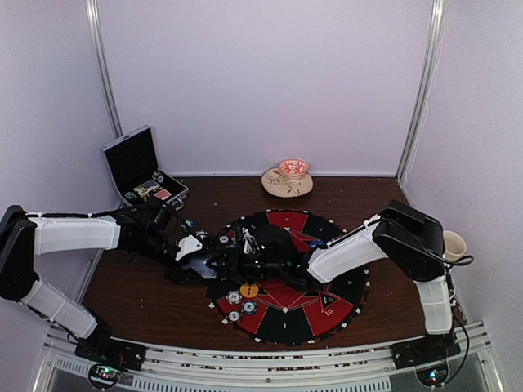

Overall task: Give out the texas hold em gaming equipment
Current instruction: Pick up the poker card from the face-down deck piles.

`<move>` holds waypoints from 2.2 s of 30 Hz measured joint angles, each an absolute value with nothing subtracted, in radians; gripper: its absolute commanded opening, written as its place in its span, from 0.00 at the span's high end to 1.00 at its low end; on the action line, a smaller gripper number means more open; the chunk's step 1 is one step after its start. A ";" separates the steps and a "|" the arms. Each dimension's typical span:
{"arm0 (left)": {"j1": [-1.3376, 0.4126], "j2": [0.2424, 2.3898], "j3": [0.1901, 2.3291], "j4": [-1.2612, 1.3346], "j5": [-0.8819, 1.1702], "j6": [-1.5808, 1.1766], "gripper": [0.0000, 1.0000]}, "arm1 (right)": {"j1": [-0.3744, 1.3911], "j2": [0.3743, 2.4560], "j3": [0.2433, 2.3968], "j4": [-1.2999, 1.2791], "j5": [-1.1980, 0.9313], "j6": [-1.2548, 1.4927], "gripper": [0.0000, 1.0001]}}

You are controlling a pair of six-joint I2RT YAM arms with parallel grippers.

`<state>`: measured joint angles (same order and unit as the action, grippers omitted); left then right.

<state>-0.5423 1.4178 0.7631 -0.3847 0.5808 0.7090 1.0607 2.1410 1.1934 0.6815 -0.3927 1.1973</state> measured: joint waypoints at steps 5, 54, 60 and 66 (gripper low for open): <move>-0.542 1.419 0.763 -0.385 0.582 0.709 0.47 | 1.066 2.144 1.245 0.612 -0.392 1.172 0.59; -0.540 1.422 0.760 -0.401 0.568 0.710 0.48 | 1.063 2.111 1.269 0.432 -0.395 1.027 0.76; -0.539 1.422 0.760 -0.400 0.561 0.710 0.48 | 1.055 2.092 1.258 0.407 -0.396 1.018 0.76; -0.538 1.422 0.760 -0.398 0.561 0.710 0.48 | 1.049 2.079 1.238 0.416 -0.402 1.019 0.80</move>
